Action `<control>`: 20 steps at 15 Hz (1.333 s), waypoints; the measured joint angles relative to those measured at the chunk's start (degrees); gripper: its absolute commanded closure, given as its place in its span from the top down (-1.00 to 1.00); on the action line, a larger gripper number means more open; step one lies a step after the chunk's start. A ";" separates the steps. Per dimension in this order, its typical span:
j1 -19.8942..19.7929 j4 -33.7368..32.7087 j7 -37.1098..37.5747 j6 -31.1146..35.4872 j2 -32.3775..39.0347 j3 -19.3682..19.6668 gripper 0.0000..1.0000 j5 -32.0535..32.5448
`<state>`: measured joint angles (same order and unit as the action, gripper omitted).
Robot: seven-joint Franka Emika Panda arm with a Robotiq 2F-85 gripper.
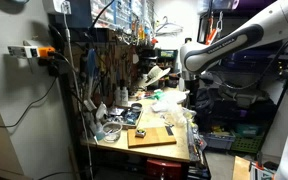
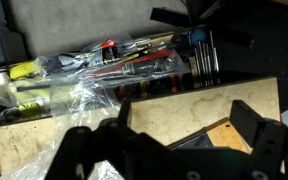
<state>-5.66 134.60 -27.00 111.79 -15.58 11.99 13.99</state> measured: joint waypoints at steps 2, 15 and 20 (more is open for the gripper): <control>0.00 0.00 0.00 0.00 0.00 0.00 1.00 0.00; 4.11 -2.27 -10.21 4.06 1.79 -1.86 1.00 -7.13; 6.54 -3.98 -23.66 6.14 7.48 -2.37 1.00 -21.48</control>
<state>0.88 130.61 -50.66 117.92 -8.11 9.62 -7.49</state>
